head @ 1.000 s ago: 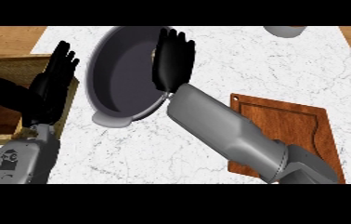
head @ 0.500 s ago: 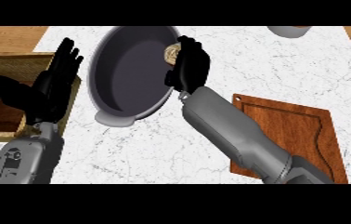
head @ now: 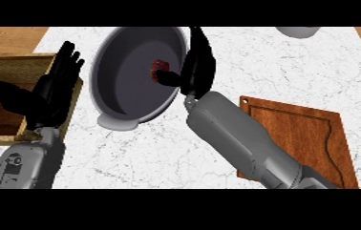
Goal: Pick the cupcake from the cutting board and place it in the pot
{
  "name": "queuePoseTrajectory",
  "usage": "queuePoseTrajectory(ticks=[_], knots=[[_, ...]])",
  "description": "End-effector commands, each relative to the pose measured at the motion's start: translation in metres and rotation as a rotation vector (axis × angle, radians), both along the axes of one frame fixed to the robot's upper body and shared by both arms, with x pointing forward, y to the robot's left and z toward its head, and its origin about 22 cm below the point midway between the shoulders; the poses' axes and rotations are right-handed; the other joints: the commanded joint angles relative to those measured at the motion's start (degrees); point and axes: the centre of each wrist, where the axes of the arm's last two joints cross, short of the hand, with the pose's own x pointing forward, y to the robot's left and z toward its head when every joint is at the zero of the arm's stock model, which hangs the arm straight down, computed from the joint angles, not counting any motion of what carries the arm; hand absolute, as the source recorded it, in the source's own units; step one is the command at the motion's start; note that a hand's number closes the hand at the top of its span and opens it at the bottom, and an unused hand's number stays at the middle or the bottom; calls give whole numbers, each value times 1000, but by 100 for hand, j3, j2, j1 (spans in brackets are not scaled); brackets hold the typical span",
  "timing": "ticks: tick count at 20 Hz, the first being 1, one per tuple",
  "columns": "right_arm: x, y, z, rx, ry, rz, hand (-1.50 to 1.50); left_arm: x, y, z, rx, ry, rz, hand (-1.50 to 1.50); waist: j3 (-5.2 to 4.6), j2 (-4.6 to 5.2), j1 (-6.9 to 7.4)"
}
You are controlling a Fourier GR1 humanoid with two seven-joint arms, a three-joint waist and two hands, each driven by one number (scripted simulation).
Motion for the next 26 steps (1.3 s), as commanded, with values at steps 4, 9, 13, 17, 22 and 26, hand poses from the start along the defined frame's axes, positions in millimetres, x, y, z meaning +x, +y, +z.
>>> queuePoseTrajectory(ticks=[4,9,13,17,22,26], knots=[[-20,-6,-14,269,-135,-40,-150,-3,18,4,13,19,54,0,1,-63,-236],[-29,-33,-20,301,-129,-16,-150,-11,16,4,-6,14,94,0,-2,-111,-432],[-45,-61,-19,316,-97,28,-150,-21,29,-3,15,38,82,0,-7,-126,-479],[-68,-78,-27,300,-97,75,-150,-23,10,-23,-6,47,82,0,-8,-125,-489],[-106,-99,-35,309,-98,62,-150,-28,15,6,4,11,82,0,-8,-136,-497],[-82,-109,-31,317,-78,78,-150,-27,20,-3,-15,16,68,0,-8,-120,-462]])
